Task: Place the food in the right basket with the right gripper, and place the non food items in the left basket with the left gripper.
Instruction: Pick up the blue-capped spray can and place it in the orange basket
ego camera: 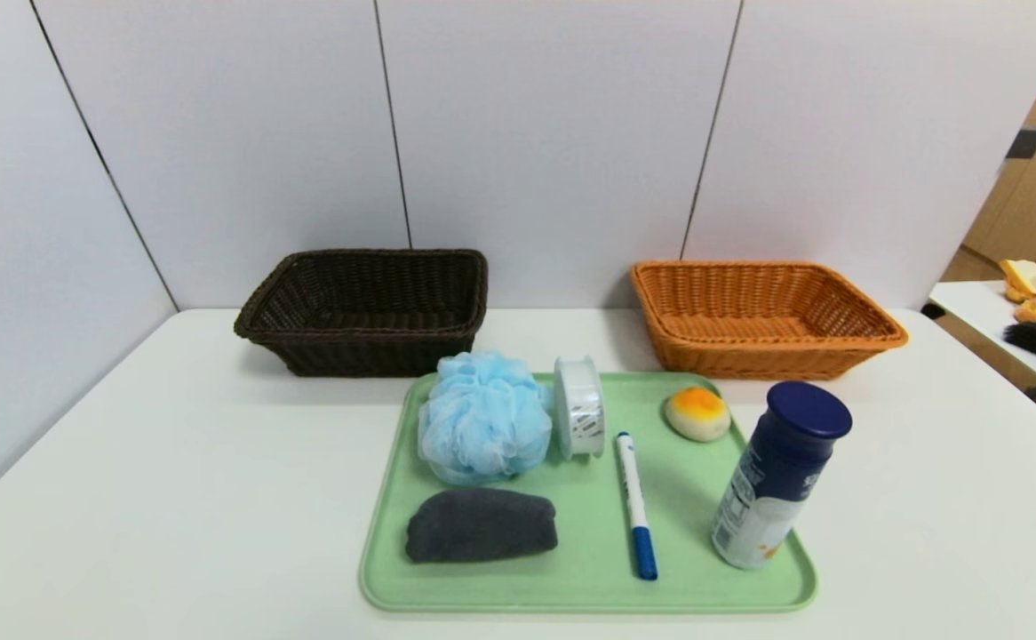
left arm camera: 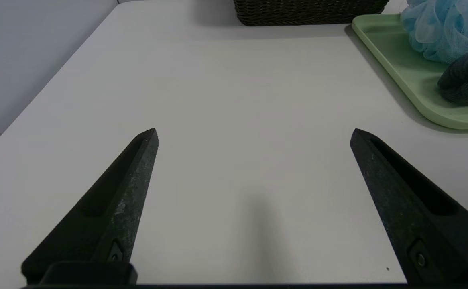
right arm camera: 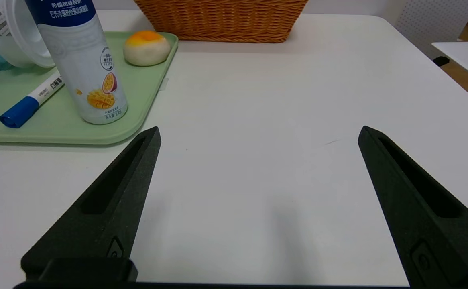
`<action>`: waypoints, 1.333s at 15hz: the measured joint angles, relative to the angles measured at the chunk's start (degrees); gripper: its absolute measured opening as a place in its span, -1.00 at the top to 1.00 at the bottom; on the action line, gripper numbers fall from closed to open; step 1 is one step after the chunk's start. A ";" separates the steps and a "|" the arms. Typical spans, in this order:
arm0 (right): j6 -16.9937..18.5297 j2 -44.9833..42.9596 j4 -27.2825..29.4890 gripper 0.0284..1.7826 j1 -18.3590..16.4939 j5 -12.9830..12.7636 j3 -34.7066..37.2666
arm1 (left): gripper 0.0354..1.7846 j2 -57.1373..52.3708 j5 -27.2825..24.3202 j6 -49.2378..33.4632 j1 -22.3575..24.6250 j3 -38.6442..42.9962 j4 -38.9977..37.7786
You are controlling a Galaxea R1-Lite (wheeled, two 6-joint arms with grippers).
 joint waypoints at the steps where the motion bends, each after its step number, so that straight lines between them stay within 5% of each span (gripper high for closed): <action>1: 0.33 0.00 -0.15 -0.90 0.00 -0.13 0.16 | -0.89 0.00 0.00 0.06 0.00 0.00 0.00; 9: -1.88 0.02 -1.06 -0.90 0.00 1.85 -0.96 | -0.89 0.07 -1.79 2.84 0.00 -1.54 -0.26; 13: -1.85 5.63 -1.84 -0.90 0.05 10.31 -9.18 | -0.89 6.39 -7.33 2.79 -0.02 -9.29 -0.05; 16: -1.30 15.95 -5.12 -0.90 0.88 12.08 -15.75 | -0.89 19.46 -7.74 0.74 -0.17 -15.81 -6.95; 20: -3.86 25.32 -9.84 -0.90 3.99 21.67 -16.32 | -0.89 35.85 -7.91 -0.45 -0.20 -21.55 -20.65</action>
